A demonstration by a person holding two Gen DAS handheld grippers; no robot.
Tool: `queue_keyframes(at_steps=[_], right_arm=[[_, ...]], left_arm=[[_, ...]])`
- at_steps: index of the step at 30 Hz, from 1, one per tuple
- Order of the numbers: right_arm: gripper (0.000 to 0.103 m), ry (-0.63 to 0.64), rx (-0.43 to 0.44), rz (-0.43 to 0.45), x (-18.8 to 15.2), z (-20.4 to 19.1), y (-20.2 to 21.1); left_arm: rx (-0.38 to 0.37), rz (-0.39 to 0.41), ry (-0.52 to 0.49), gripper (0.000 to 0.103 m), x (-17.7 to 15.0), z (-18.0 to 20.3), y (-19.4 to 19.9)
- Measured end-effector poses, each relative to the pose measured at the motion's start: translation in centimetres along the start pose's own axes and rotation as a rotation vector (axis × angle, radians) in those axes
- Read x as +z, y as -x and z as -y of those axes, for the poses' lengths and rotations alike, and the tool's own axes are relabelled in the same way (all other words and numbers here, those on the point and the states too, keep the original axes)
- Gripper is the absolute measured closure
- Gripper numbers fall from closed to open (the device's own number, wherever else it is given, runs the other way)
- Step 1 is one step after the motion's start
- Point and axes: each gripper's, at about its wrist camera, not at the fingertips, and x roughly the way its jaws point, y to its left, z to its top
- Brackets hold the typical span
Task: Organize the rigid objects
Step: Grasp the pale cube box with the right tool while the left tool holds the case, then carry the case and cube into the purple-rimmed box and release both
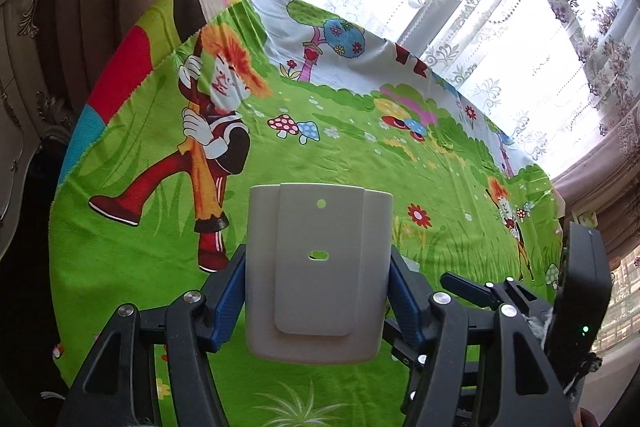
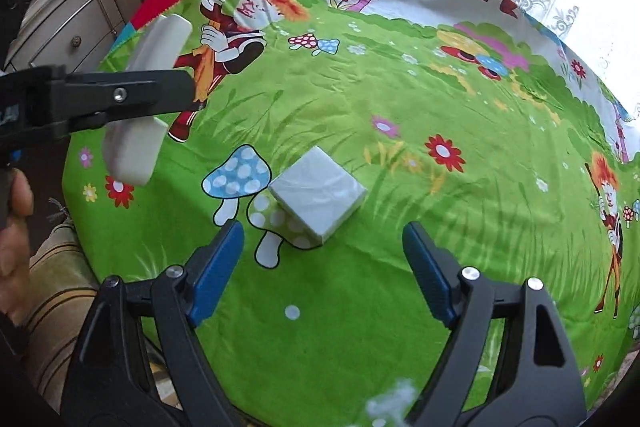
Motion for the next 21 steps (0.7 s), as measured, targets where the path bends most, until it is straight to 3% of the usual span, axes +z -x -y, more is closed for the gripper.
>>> queue_keyframes(at_steps=[3, 7, 10, 15, 21], right_arm=[[0.019, -0.044, 0.016, 0.014, 0.8, -0.1, -0.9], [0.019, -0.009, -0.017, -0.012, 1.3, -0.4, -2.6], [0.04, 0.007, -0.035, -0.02, 1.2, -0.3, -3.3], [0.04, -0.007, -0.06, 0.0, 0.4, 0.0, -2.0], [0.04, -0.095, -0.1, 0.055, -0.8, 2.2, 2.3]], left_arm=[[-0.005, 0.001, 0.013, 0.038, 0.0, -0.4, -0.1], [-0.011, -0.001, 0.019, 0.038, -0.2, -0.6, -0.1], [-0.011, 0.002, 0.017, 0.038, -0.2, -0.5, 0.0], [-0.013, -0.002, 0.003, 0.038, -0.5, 0.2, 0.1], [-0.034, 0.003, -0.046, 0.038, -1.3, 2.6, 1.2]])
